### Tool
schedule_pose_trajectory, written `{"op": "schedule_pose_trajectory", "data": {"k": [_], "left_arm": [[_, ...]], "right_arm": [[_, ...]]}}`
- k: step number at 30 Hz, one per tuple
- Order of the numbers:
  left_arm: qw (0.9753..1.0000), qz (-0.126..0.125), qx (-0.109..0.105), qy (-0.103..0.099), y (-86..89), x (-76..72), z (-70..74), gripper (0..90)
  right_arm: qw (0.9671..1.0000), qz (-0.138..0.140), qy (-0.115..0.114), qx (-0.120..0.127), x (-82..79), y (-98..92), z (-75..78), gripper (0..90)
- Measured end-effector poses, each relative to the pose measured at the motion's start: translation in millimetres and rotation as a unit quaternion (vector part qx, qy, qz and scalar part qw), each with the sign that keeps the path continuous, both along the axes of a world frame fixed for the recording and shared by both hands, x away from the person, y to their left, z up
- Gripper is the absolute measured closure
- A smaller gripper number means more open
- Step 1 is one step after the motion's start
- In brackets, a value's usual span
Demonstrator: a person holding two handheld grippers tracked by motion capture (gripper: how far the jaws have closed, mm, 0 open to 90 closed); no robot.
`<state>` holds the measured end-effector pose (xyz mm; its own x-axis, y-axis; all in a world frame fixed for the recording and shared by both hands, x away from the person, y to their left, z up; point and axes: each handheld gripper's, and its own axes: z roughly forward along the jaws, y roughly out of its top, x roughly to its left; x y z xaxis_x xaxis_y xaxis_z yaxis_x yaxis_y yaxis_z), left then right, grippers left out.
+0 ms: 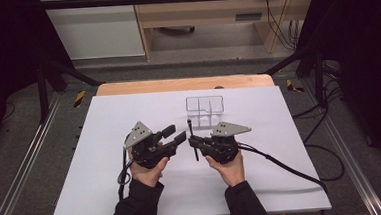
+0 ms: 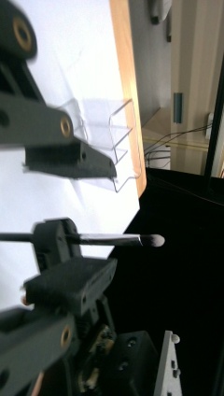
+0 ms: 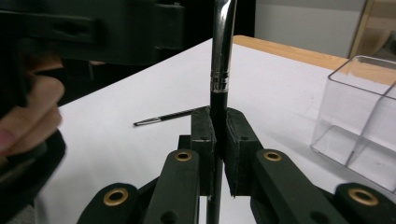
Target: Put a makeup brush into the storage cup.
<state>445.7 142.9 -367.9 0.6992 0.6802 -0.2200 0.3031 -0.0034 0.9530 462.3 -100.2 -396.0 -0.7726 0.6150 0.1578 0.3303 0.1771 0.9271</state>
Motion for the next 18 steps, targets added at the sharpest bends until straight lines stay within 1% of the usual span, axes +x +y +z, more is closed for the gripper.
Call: {"op": "schedule_pose_trajectory", "data": {"k": [1, 3, 6, 9, 11, 13, 15, 18], "left_arm": [[1.0000, 0.004, 0.006, -0.002, 3.4, -0.5, 0.6, 40.1], [0.9998, 0.010, 0.013, -0.007, 10.6, -1.5, 1.1, 35.6], [0.9997, 0.013, 0.018, -0.004, 21.8, -2.1, 1.3, 29.0], [0.9992, 0.023, 0.032, -0.005, 31.4, -3.2, 1.0, 23.9], [0.9988, 0.028, 0.039, -0.004, 37.8, -4.0, -0.1, 21.4], [0.9986, 0.028, 0.045, -0.003, 44.0, -5.1, -2.0, 20.9], [0.9981, 0.031, 0.052, -0.005, 50.0, -7.0, -4.8, 20.1], [0.9972, 0.038, 0.064, -0.004, 59.1, -9.0, -9.2, 17.4]], "right_arm": [[1.0000, -0.002, 0.000, -0.001, 0.5, -0.1, 0.0, 83.7], [1.0000, -0.008, -0.002, -0.004, 1.9, -0.5, 0.1, 83.7], [0.9999, -0.015, -0.005, -0.006, 3.8, -1.2, 0.4, 83.7], [0.9998, -0.018, -0.006, -0.004, 5.9, -1.8, 1.2, 83.7], [0.9996, -0.024, -0.011, -0.006, 7.1, -3.2, 2.6, 83.7], [0.9994, -0.029, -0.016, -0.007, 7.9, -4.7, 4.6, 83.7], [0.9992, -0.034, -0.019, -0.005, 8.9, -6.4, 6.8, 83.7], [0.9988, -0.042, -0.026, -0.004, 11.0, -9.4, 10.1, 83.6]]}}
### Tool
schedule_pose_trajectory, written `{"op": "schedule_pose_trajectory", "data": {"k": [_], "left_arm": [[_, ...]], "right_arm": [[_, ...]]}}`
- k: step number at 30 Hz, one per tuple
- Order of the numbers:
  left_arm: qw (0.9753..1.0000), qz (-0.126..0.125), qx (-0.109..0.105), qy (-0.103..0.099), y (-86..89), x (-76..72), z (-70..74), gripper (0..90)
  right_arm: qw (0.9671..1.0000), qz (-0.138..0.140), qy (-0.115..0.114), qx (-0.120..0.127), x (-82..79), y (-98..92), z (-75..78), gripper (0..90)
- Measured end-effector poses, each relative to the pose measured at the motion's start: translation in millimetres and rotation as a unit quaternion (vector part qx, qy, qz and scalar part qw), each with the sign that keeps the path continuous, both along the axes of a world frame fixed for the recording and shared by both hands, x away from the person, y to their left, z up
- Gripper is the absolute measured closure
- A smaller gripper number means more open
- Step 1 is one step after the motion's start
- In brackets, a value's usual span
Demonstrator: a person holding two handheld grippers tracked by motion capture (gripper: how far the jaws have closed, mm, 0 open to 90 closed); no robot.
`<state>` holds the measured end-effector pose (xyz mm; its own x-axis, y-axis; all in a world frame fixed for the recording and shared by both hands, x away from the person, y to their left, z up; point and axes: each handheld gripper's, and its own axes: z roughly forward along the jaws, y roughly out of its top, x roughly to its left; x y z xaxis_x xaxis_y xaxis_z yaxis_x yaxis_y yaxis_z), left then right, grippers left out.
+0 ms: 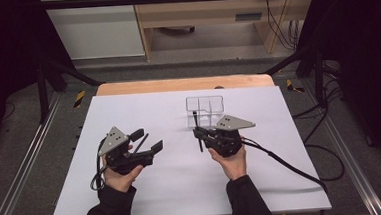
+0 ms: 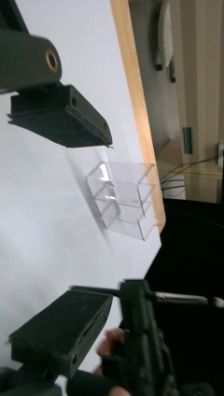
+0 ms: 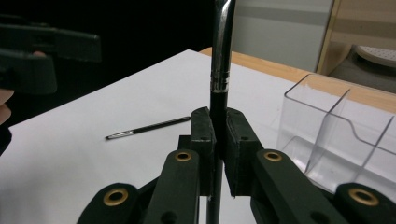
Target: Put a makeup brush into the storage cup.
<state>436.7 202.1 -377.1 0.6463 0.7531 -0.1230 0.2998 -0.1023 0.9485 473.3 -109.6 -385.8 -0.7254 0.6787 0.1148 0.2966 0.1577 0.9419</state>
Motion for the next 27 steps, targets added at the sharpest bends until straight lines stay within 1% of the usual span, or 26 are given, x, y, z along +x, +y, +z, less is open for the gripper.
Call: {"op": "schedule_pose_trajectory", "data": {"k": [6, 8, 15, 17, 19, 21, 24, 27], "left_arm": [[0.9998, 0.015, 0.012, 0.005, 17.0, -2.1, -8.4, 14.0], [0.9997, 0.019, 0.016, 0.008, 21.5, -2.4, -10.1, 13.5], [0.9989, 0.031, 0.033, 0.008, 31.7, -4.3, -14.8, 12.2], [0.9988, 0.033, 0.035, 0.010, 34.6, -5.2, -16.4, 11.7], [0.9983, 0.036, 0.044, 0.010, 37.5, -6.7, -18.4, 11.5], [0.9975, 0.045, 0.053, 0.009, 41.2, -7.8, -20.6, 11.1], [0.9973, 0.052, 0.050, 0.016, 47.8, -8.3, -24.0, 10.7], [0.9970, 0.056, 0.050, 0.021, 53.6, -8.7, -26.4, 10.6]], "right_arm": [[0.9998, -0.015, -0.009, 0.006, 3.9, -4.9, 5.7, 83.6], [0.9998, -0.018, -0.009, 0.009, 5.2, -6.2, 7.2, 83.6], [0.9991, -0.035, -0.014, 0.019, 11.1, -9.8, 10.8, 83.6], [0.9989, -0.040, -0.015, 0.021, 13.3, -10.8, 11.6, 83.6], [0.9986, -0.045, -0.016, 0.022, 15.7, -11.9, 12.5, 83.6], [0.9983, -0.050, -0.017, 0.026, 18.3, -12.7, 13.6, 83.6], [0.9976, -0.058, -0.019, 0.033, 21.8, -13.3, 15.4, 83.7], [0.9968, -0.069, -0.024, 0.032, 25.7, -13.8, 17.5, 83.7]]}}
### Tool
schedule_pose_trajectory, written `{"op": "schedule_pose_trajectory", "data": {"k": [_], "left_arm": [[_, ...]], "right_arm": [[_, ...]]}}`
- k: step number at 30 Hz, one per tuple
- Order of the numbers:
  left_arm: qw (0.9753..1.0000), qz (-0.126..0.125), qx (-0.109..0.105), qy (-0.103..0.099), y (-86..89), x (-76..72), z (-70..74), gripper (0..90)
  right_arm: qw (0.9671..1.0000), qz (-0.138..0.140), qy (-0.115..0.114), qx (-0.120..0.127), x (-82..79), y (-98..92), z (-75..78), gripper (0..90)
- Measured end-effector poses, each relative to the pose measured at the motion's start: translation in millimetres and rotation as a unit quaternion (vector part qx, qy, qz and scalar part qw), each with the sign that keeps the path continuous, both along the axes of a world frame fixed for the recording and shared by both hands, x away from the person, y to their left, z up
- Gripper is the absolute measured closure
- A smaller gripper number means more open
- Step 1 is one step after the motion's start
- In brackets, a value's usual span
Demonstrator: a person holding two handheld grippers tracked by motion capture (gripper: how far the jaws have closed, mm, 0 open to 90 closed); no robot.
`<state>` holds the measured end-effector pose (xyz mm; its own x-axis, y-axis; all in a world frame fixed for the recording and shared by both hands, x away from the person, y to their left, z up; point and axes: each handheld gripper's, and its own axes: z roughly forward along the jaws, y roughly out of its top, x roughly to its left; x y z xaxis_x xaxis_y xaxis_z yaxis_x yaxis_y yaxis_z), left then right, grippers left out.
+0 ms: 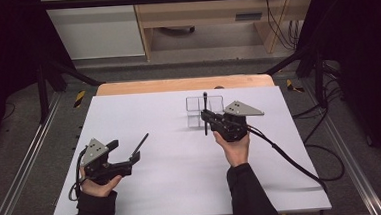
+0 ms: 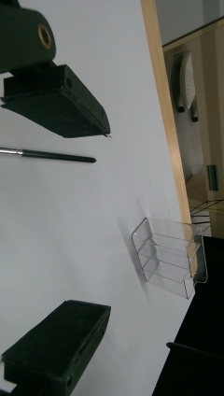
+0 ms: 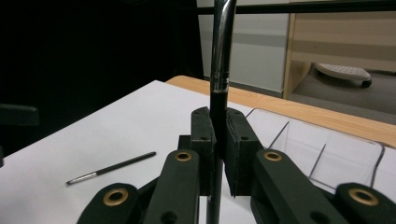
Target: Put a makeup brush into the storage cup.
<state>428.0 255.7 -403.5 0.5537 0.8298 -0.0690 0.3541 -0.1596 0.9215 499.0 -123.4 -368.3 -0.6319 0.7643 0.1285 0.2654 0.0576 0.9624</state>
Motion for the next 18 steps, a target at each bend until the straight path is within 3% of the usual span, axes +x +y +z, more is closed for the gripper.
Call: {"op": "schedule_pose_trajectory", "data": {"k": [18], "left_arm": [[1.0000, 0.007, -0.004, 0.002, 13.5, 0.3, -1.2, 10.1]], "right_arm": [[0.9987, -0.050, -0.005, -0.001, 35.3, 0.3, 3.1, 83.6]]}}
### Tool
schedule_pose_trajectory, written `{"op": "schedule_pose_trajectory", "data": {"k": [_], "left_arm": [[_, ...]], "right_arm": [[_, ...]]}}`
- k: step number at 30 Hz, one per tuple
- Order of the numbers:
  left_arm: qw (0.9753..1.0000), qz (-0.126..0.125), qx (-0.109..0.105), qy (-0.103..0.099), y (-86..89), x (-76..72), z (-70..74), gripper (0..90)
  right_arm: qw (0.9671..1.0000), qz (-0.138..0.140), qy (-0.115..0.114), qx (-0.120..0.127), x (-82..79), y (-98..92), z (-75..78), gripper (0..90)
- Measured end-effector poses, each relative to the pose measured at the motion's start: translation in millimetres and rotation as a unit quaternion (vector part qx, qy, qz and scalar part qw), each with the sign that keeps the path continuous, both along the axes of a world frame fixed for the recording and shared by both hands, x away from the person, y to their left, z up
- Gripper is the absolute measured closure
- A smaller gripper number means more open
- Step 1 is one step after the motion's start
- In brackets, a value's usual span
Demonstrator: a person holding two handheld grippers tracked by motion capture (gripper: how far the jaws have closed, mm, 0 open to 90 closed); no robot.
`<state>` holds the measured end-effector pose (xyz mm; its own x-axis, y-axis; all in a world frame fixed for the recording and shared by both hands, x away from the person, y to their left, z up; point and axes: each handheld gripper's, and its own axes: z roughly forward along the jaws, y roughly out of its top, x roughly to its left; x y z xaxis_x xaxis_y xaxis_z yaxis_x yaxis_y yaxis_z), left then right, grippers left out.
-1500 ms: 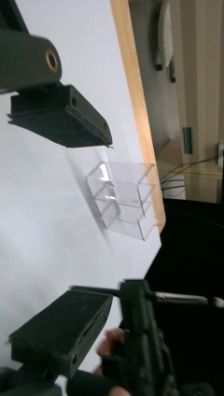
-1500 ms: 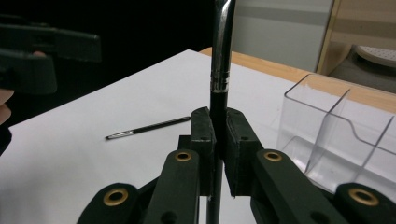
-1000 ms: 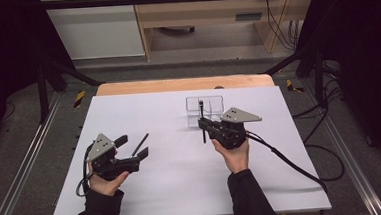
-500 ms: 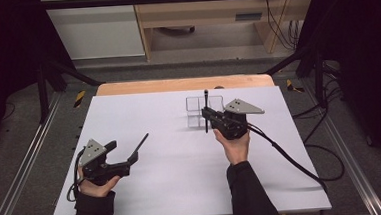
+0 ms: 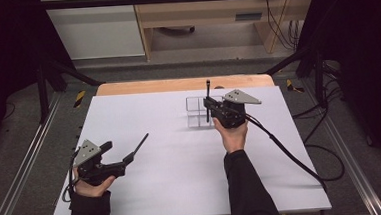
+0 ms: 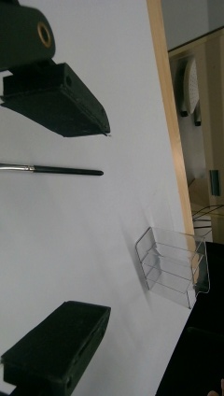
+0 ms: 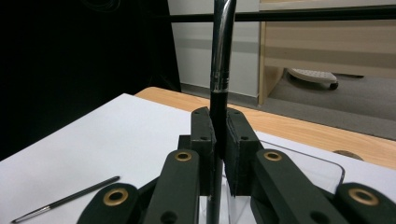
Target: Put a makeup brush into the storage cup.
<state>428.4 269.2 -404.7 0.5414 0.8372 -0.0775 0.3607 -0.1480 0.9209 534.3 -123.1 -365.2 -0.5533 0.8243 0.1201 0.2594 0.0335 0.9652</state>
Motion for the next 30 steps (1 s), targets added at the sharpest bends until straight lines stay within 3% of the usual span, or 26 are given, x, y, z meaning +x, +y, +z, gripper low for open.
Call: {"op": "schedule_pose_trajectory", "data": {"k": [30], "left_arm": [[1.0000, -0.001, 0.003, 0.002, 0.9, 1.2, -1.0, 10.0]], "right_arm": [[0.9991, -0.040, 0.006, -0.010, 49.2, -2.4, 10.5, 83.7]]}}
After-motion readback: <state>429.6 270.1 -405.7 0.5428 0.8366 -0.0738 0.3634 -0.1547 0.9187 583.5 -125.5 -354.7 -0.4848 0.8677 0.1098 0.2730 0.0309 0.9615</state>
